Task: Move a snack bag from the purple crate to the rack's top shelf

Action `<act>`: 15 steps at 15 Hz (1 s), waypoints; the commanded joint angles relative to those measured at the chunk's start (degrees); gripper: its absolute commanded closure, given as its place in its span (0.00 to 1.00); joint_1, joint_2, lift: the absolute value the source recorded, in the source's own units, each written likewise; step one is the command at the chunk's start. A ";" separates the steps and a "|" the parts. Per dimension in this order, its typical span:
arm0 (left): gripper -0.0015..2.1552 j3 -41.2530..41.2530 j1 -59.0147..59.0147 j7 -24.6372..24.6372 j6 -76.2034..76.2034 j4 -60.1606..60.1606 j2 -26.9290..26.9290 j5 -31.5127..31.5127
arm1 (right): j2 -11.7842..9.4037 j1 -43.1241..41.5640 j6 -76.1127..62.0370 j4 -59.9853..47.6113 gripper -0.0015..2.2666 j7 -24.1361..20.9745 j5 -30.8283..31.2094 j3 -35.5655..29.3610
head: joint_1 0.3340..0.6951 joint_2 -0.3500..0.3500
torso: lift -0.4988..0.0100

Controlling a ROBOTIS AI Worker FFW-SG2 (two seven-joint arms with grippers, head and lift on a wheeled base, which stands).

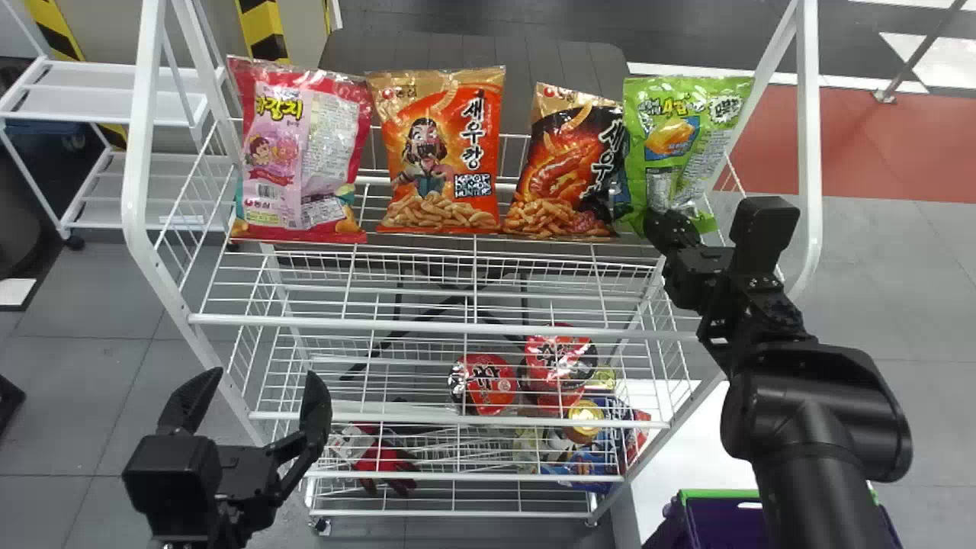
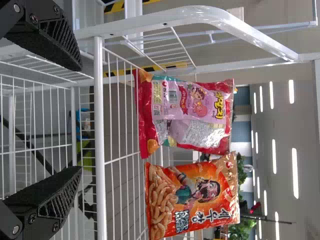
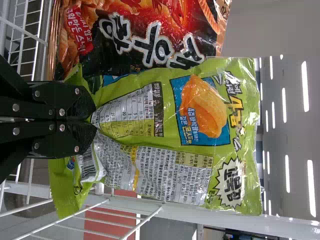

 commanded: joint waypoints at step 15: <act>0.05 -0.53 0.07 0.09 0.12 0.10 -0.09 -0.30 | 0.05 2.00 -6.59 0.40 0.09 -0.26 1.43 -0.94 | 1.00 0.35 | 0.98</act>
